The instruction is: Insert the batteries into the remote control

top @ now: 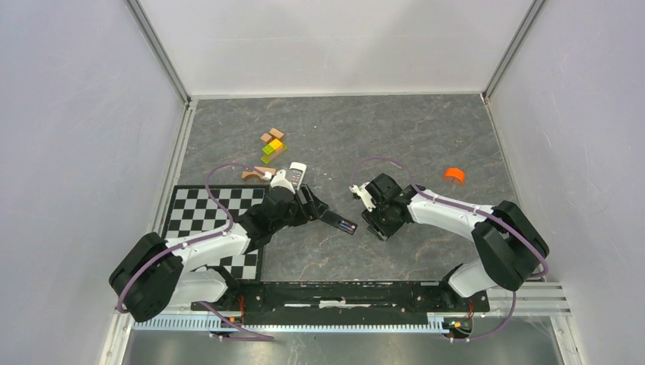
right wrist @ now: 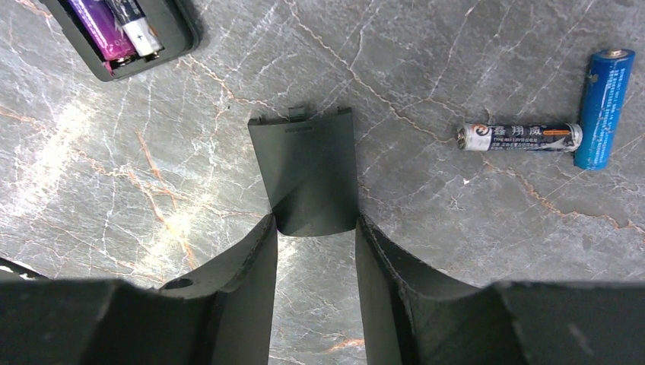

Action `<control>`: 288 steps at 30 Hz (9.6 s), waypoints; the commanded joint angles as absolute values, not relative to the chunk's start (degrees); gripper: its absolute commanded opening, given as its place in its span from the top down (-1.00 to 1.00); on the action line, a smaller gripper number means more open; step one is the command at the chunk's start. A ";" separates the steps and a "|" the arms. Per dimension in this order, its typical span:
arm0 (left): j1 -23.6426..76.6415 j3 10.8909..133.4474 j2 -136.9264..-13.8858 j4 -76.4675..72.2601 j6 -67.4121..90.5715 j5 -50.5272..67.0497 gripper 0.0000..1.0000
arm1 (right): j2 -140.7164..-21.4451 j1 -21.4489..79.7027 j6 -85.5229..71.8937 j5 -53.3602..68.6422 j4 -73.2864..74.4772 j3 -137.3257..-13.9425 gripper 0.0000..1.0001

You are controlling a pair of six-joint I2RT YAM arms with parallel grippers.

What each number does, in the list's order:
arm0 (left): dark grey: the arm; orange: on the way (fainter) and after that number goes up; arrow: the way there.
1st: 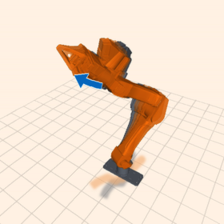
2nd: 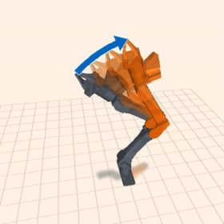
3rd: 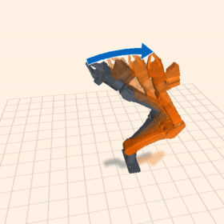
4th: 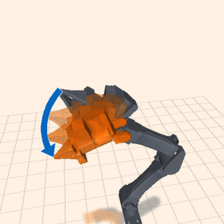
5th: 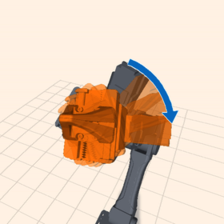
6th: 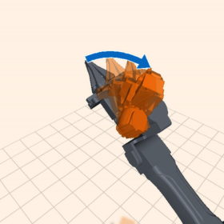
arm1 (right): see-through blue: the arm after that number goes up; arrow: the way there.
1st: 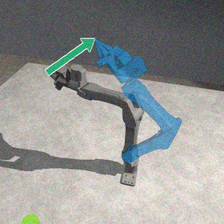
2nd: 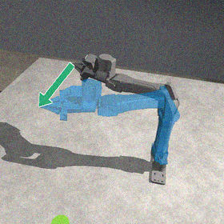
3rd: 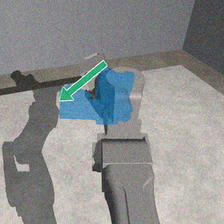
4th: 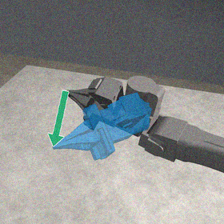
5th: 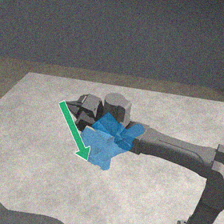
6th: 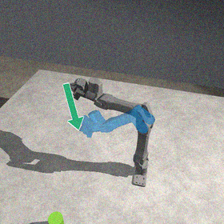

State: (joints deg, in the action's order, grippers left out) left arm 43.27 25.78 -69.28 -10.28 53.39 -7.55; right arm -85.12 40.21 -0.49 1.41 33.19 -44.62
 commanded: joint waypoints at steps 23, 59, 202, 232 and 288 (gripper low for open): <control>40.39 28.11 -75.32 -26.48 50.60 10.39 -0.55 | -82.34 40.17 -0.60 3.33 31.26 -46.31 0.23; 39.79 29.34 -79.79 -28.28 49.44 14.92 -0.46 | -90.60 40.17 0.17 2.62 34.72 -49.66 0.00; 35.77 29.18 -81.12 -31.02 49.21 24.17 -0.37 | -87.21 44.03 0.09 -0.32 37.08 -53.87 0.35; 35.89 31.76 -84.05 -32.70 49.53 25.73 -0.36 | -82.23 41.07 -14.40 -6.62 19.20 -37.37 -0.08; 43.95 49.07 -106.55 -31.19 55.78 25.47 0.02 | -57.67 32.70 -50.09 2.32 8.64 -20.06 0.11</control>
